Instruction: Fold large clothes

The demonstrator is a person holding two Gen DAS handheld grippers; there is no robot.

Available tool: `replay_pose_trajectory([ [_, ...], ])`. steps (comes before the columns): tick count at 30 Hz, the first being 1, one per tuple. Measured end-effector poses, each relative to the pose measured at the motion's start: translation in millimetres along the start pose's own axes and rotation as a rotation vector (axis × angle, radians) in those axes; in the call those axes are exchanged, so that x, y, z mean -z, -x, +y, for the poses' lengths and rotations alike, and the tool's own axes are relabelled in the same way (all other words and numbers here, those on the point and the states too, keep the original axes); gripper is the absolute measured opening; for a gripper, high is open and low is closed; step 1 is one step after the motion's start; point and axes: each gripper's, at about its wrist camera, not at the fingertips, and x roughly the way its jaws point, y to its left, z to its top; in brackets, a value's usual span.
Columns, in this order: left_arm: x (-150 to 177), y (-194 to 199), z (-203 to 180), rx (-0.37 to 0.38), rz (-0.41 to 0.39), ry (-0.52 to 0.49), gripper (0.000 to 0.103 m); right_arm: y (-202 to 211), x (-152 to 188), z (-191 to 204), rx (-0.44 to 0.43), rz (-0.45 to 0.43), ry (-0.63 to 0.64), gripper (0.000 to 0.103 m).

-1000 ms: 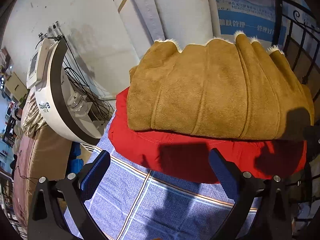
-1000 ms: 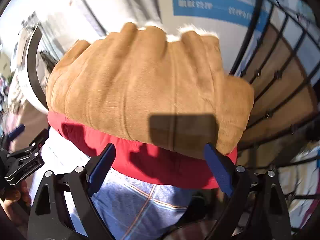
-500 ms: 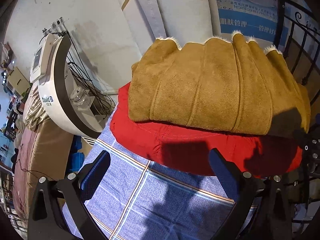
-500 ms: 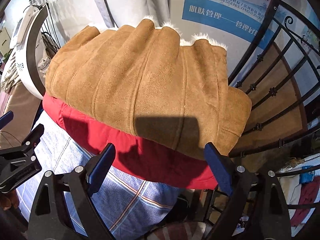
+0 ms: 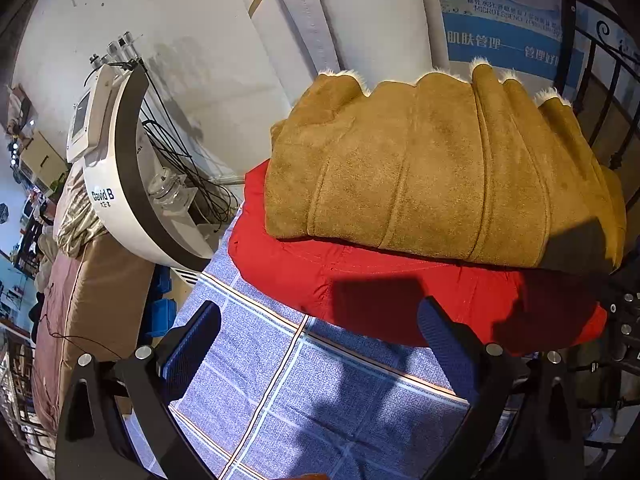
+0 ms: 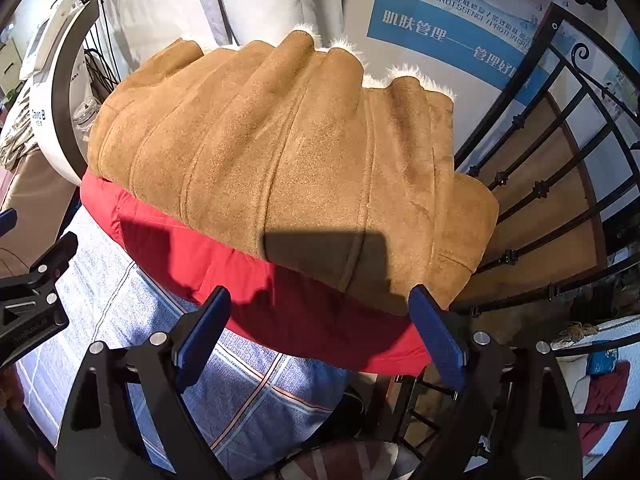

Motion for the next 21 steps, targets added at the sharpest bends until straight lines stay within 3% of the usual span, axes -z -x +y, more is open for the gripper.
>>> replay_pose_trajectory([
  [21, 0.4, -1.5, -6.8, 0.007, 0.011, -0.029, 0.097, -2.7, -1.8, 2.9, 0.001, 0.005, 0.014, 0.089],
])
